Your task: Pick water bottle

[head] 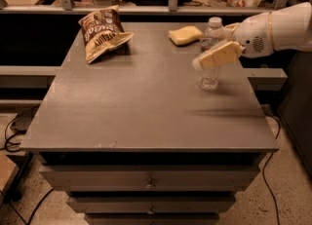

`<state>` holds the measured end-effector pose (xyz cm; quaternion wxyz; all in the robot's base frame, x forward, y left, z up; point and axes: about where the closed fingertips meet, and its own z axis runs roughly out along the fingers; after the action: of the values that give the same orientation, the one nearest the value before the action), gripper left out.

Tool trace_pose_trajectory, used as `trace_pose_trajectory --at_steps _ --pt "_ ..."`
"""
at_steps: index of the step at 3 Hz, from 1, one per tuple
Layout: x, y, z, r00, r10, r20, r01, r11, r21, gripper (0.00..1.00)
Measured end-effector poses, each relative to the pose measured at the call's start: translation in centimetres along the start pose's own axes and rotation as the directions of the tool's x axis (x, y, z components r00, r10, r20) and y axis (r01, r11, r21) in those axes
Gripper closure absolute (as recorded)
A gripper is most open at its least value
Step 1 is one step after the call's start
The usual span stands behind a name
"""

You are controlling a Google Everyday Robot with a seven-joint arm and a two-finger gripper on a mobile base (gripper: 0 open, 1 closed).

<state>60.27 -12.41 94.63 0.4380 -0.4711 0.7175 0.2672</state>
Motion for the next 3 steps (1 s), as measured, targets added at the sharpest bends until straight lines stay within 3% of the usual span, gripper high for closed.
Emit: trace_pose_trajectory --at_steps 1,3 --pt "-1.7 0.7 0.4 0.998 -0.015 0.062 0.017 0.9994 -0.031 0.44" --pt "-4.6 2.4 0.0 0.991 -0.058 0.119 0.065 0.9960 -0.062 0.90"
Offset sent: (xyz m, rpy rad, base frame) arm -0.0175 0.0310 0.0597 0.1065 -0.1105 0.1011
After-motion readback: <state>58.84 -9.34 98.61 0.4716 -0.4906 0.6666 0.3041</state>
